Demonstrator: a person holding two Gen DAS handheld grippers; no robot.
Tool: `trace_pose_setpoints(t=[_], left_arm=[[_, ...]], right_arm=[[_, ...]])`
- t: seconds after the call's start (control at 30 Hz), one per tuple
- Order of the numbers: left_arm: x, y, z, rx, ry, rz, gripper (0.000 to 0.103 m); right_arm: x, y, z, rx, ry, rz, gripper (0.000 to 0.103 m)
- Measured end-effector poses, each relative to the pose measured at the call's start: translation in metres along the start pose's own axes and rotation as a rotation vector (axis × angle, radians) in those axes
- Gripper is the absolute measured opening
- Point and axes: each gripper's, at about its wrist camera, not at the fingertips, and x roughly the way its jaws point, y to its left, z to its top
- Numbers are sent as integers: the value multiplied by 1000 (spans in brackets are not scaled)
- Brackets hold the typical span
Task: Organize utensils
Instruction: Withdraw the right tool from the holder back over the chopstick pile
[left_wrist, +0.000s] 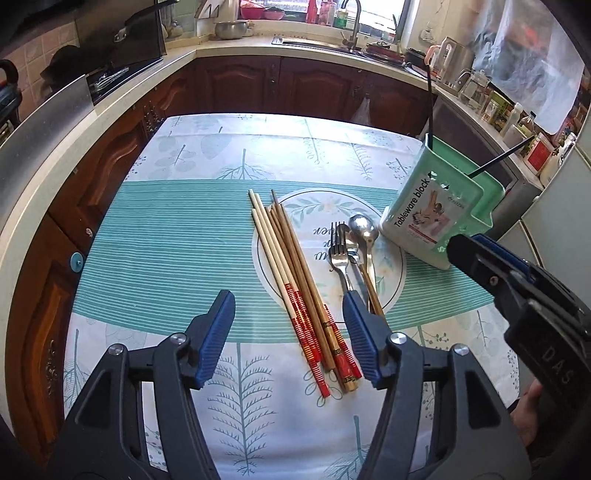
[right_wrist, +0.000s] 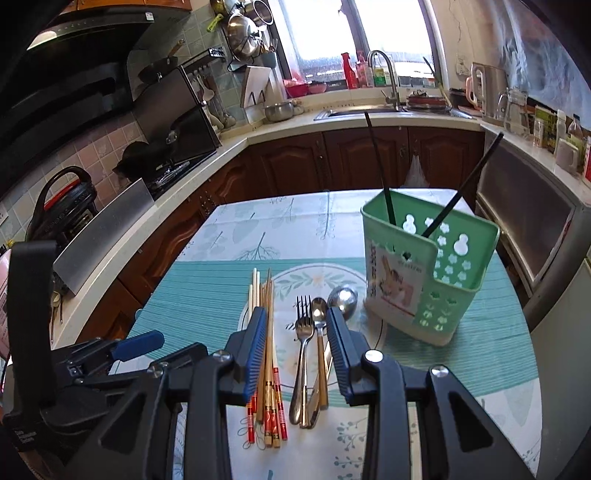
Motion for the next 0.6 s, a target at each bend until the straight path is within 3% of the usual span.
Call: trace_pose_setpoints(t=[0.33,0.6], left_arm=[[7,-1,3,3,23,35,62],[25,17,-2,-26,70,81,61]], right_arm=[[1,-2,0,0,6,-10,34],[17,-8,-2,18,69,-7,34]])
